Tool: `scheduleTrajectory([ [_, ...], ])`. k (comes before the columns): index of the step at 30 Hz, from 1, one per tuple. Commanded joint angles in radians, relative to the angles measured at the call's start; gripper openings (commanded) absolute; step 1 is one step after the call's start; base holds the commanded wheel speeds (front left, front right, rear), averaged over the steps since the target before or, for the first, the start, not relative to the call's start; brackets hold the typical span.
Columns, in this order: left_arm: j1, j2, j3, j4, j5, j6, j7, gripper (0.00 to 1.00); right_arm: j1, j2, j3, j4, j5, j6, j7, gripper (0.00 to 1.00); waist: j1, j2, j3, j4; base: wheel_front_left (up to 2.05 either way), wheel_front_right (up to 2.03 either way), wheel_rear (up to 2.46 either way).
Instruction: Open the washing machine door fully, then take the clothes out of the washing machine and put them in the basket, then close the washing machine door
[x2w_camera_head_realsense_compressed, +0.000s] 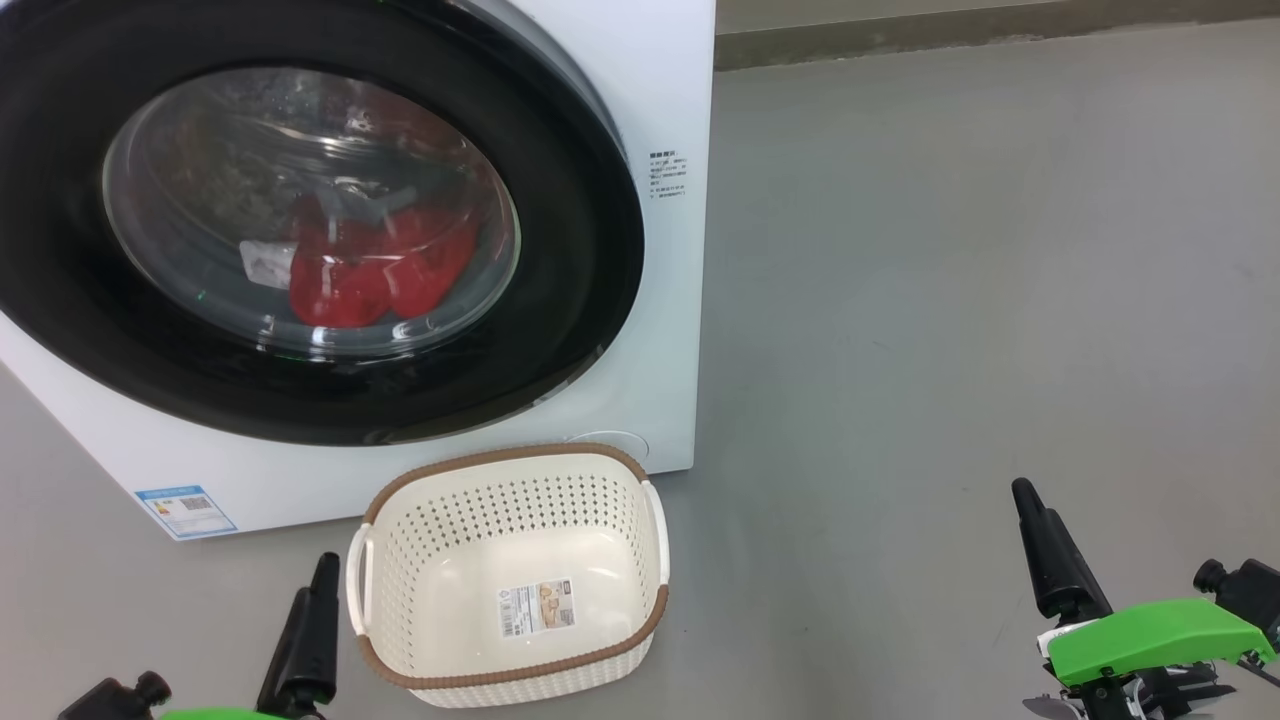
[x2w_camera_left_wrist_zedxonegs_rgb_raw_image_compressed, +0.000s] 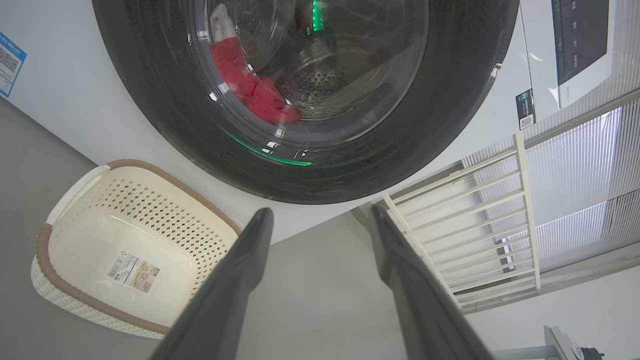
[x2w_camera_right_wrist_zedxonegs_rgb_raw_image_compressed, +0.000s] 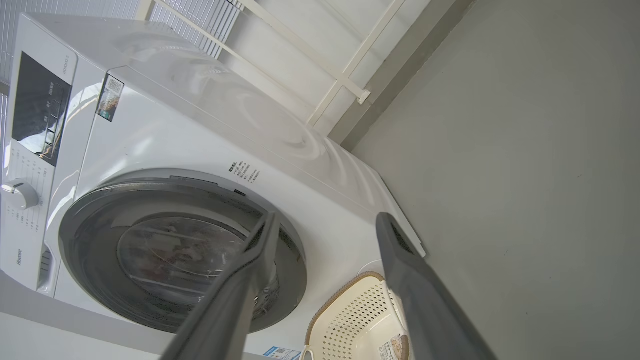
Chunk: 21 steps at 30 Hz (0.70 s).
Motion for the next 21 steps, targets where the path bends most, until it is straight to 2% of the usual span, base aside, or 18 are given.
scheduleTrajectory([
  [1,-0.047,0.014,0.018,-0.033,0.035,0.002,-0.014,1.0,-0.054,-0.01,0.014,-0.034,-0.033,0.004,-0.012,1.0,-0.0001,0.0,0.0,0.0,0.0,0.0,0.0],
  [21,-0.059,0.016,0.02,-0.07,0.251,0.011,-0.071,1.0,-0.073,-0.012,0.041,-0.053,-0.25,0.005,-0.068,1.0,-0.0001,0.0,-0.003,-0.004,0.0,0.0,0.0],
])
